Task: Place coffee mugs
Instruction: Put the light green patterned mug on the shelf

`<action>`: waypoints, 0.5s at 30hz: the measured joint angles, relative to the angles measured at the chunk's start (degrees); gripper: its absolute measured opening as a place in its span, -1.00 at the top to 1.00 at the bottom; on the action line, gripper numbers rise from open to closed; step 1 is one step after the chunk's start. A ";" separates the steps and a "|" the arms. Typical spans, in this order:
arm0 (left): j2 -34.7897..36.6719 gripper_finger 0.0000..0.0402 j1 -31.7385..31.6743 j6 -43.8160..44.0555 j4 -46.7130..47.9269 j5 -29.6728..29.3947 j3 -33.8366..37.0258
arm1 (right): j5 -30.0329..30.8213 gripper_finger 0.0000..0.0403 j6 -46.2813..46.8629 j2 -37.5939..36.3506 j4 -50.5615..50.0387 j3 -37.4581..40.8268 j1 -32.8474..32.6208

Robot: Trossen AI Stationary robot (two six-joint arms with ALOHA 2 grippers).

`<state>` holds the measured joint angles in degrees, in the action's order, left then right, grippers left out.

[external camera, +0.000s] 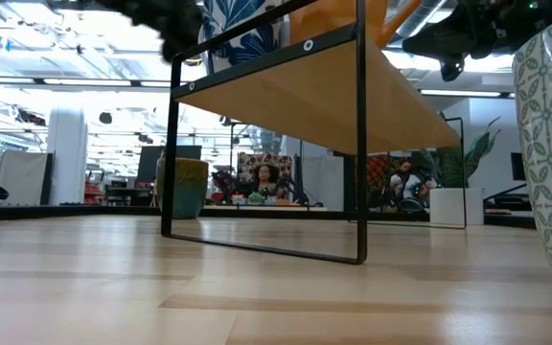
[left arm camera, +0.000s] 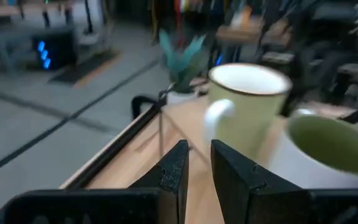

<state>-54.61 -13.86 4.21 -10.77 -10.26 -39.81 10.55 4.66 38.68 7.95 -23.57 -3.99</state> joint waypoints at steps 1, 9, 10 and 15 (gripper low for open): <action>3.04 0.72 0.59 0.83 -3.97 0.00 4.43 | 0.00 0.79 0.01 -0.02 0.08 0.00 0.00; 19.68 0.73 2.95 5.36 -23.81 -1.58 27.64 | 0.02 0.79 0.01 -0.01 0.32 0.00 0.00; 20.76 0.73 2.95 5.93 -23.73 -1.80 28.58 | 0.01 0.79 0.01 -0.02 0.33 0.00 0.00; 23.16 0.73 2.93 6.47 -23.06 -1.08 29.98 | 0.02 0.79 -0.20 0.00 1.13 0.00 0.00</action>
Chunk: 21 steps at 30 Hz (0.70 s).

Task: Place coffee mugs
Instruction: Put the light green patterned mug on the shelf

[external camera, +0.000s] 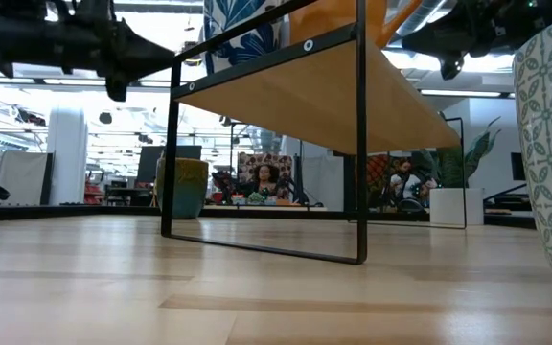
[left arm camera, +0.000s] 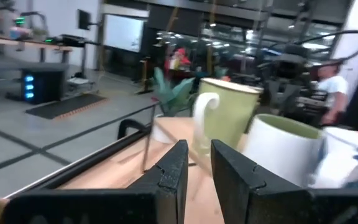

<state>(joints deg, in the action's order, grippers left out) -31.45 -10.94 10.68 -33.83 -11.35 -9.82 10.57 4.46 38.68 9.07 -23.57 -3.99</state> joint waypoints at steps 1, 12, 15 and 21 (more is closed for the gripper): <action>0.21 0.73 0.02 -0.02 -0.29 1.43 0.00 | 0.00 0.79 -0.22 -0.01 0.29 0.00 0.00; 0.21 0.73 0.02 -0.90 -1.55 6.07 -0.02 | 0.00 0.79 -0.38 0.00 0.36 0.00 0.00; 0.12 0.73 0.02 -1.17 -1.74 6.07 -0.02 | 0.00 0.79 -0.38 0.00 0.18 0.00 0.00; -0.02 0.73 0.02 -1.38 -1.71 6.04 -0.02 | 0.00 0.79 -0.36 0.00 0.17 0.00 0.00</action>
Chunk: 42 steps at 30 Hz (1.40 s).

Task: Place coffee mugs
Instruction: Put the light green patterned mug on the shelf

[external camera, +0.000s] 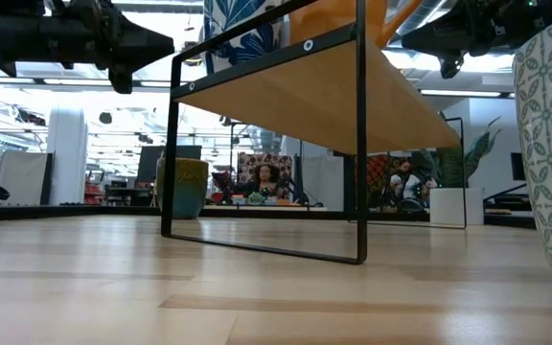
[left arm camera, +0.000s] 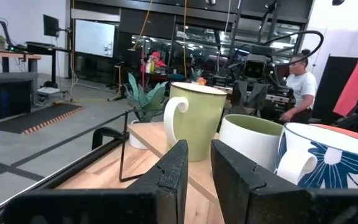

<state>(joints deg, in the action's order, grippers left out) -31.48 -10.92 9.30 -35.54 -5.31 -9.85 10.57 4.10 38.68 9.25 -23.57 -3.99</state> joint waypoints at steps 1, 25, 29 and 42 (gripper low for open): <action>-0.01 0.73 0.00 0.00 0.08 0.01 0.00 | 0.00 0.79 0.00 0.00 -0.01 0.00 0.00; -0.03 0.73 0.02 -1.53 4.08 11.03 -0.02 | 0.00 0.79 3.00 0.00 0.09 0.00 0.00; -0.02 0.73 0.02 -1.53 3.98 9.44 -0.02 | 0.02 0.79 2.99 0.00 0.15 0.00 0.00; -0.01 0.73 0.02 -2.66 3.97 8.71 -0.02 | -10.43 0.71 11.77 2.26 6.27 -6.42 -8.23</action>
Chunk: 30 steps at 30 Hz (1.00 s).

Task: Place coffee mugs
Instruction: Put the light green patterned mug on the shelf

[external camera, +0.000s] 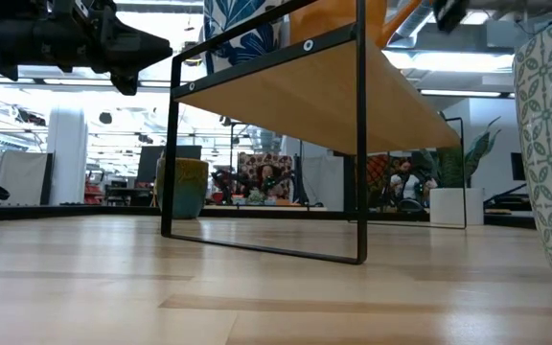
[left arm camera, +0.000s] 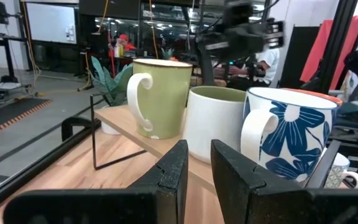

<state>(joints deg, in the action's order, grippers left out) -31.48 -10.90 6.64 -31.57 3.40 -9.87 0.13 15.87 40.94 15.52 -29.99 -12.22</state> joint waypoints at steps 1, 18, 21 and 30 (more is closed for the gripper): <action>0.00 0.73 0.00 0.02 0.00 -0.01 0.00 | 1.21 0.68 -0.50 1.21 -0.36 -0.91 -2.80; 0.00 0.73 0.00 0.17 0.28 0.02 -0.02 | 15.20 -0.01 36.94 25.62 -56.42 -29.68 -26.66; -0.02 0.73 0.00 0.28 1.00 0.02 -0.02 | 10.63 -0.01 40.62 28.91 -55.86 -30.15 -26.78; 0.00 0.73 0.00 0.26 1.33 -1.08 -0.02 | 7.25 0.06 42.82 37.85 -56.11 -33.35 -24.70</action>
<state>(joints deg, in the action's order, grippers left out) -31.48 -10.90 6.90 -30.24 2.32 -9.89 7.38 58.69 78.78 -40.59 -63.34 -36.92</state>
